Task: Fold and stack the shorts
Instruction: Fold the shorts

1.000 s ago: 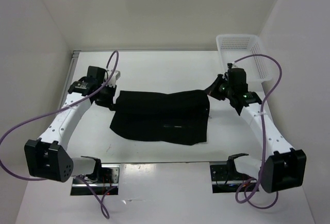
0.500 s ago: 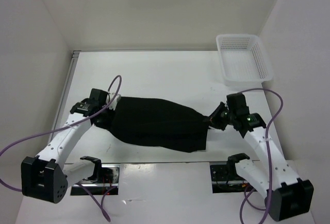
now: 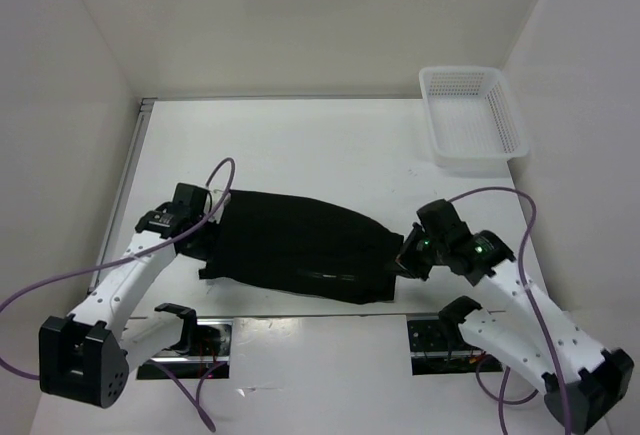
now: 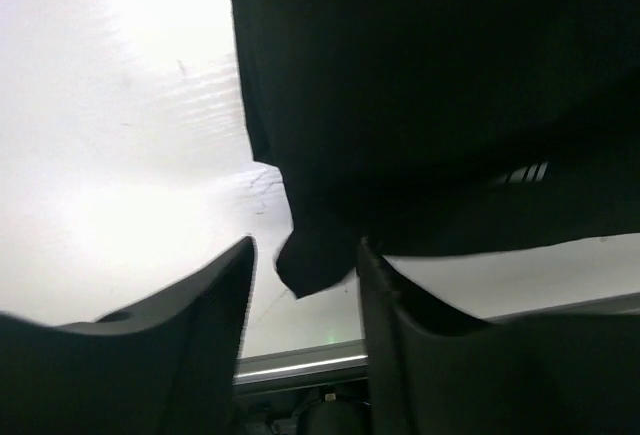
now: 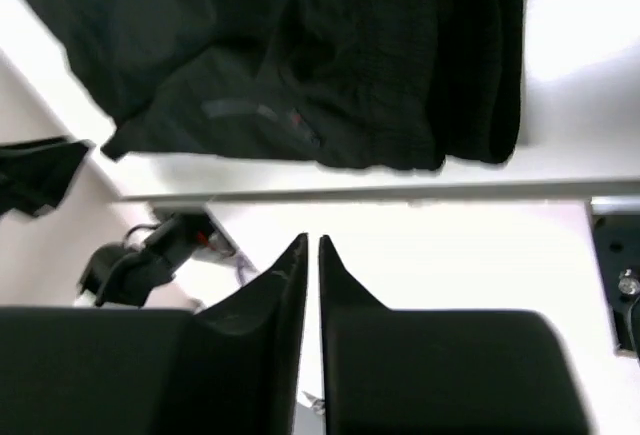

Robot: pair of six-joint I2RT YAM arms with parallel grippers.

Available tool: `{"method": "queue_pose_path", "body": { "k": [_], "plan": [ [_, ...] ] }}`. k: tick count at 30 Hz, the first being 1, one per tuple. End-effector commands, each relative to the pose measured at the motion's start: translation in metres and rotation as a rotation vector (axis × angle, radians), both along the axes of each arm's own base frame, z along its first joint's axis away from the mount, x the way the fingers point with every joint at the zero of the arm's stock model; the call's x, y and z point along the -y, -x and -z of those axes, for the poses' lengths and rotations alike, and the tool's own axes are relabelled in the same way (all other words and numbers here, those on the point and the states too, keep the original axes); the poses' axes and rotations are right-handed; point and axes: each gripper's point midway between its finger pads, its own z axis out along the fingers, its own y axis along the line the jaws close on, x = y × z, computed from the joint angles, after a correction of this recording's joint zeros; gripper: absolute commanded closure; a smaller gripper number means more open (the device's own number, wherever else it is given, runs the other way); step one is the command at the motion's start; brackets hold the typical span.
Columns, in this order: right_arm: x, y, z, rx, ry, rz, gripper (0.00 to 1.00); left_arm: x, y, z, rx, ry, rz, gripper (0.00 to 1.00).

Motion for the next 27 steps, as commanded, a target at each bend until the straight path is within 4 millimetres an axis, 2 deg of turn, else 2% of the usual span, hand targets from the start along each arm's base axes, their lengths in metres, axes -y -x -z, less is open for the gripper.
{"method": "queue_pose_path", "body": {
  "k": [1, 3, 4, 5, 6, 8, 9, 11, 13, 16, 17, 19, 20, 21, 22, 23, 24, 25, 26, 27],
  "plan": [
    [-0.021, -0.04, -0.006, 0.055, 0.028, -0.035, 0.9, 0.003, -0.039, -0.041, 0.178, 0.004, -0.006, 0.43],
    [-0.038, -0.067, -0.004, 0.078, 0.121, -0.079, 0.94, 0.015, -0.06, -0.067, 0.252, 0.061, 0.017, 0.4],
    [-0.04, -0.074, -0.002, 0.099, 0.175, -0.111, 0.94, 0.02, -0.07, -0.07, 0.272, 0.077, 0.024, 0.35],
    [-0.037, -0.084, 0.004, 0.115, 0.242, -0.106, 0.94, 0.023, -0.074, -0.069, 0.275, 0.09, 0.031, 0.35],
    [-0.039, -0.091, 0.019, 0.091, 0.283, -0.117, 0.94, 0.026, -0.079, -0.067, 0.278, 0.101, 0.037, 0.35],
    [-0.038, -0.094, 0.038, 0.072, 0.327, -0.151, 0.95, 0.031, -0.087, -0.043, 0.238, 0.096, 0.047, 0.35],
    [-0.037, -0.093, 0.056, 0.034, 0.35, -0.158, 0.95, 0.031, -0.09, -0.034, 0.223, 0.093, 0.046, 0.35],
    [-0.041, -0.087, 0.071, -0.007, 0.341, -0.188, 0.96, 0.032, -0.093, -0.013, 0.187, 0.087, 0.046, 0.35],
    [-0.037, -0.078, 0.097, -0.07, 0.365, -0.204, 0.96, 0.035, -0.098, -0.005, 0.192, 0.099, 0.051, 0.35],
    [-0.025, -0.072, 0.123, -0.146, 0.416, -0.214, 0.96, 0.033, -0.1, 0.011, 0.158, 0.083, 0.046, 0.35],
    [-0.025, -0.079, 0.125, -0.141, 0.421, -0.201, 0.96, 0.034, -0.101, 0.016, 0.15, 0.082, 0.045, 0.35],
    [-0.012, -0.09, 0.135, -0.157, 0.469, -0.184, 0.96, 0.033, -0.106, 0.025, 0.138, 0.07, 0.04, 0.35],
    [-0.012, -0.104, 0.133, -0.131, 0.474, -0.186, 0.96, 0.034, -0.112, 0.025, 0.149, 0.072, 0.04, 0.35],
    [-0.007, -0.111, 0.134, -0.129, 0.489, -0.177, 0.96, 0.034, -0.114, 0.032, 0.137, 0.07, 0.04, 0.35],
    [0.004, -0.123, 0.136, -0.128, 0.514, -0.148, 0.96, 0.034, -0.12, 0.032, 0.144, 0.063, 0.036, 0.35],
    [0.007, -0.138, 0.138, -0.112, 0.528, -0.152, 0.96, 0.035, -0.126, 0.03, 0.153, 0.064, 0.036, 0.35],
    [0.017, -0.149, 0.14, -0.118, 0.54, -0.128, 0.96, 0.036, -0.13, 0.036, 0.143, 0.062, 0.036, 0.35],
    [0.014, -0.157, 0.14, -0.102, 0.54, -0.141, 0.96, 0.036, -0.132, 0.039, 0.134, 0.061, 0.036, 0.35],
    [0.02, -0.174, 0.143, -0.1, 0.554, -0.122, 0.98, 0.036, -0.138, 0.04, 0.143, 0.053, 0.031, 0.35],
    [0.026, -0.183, 0.144, -0.092, 0.573, -0.134, 0.98, 0.037, -0.146, 0.043, 0.143, 0.053, 0.031, 0.35]
  ]
}}
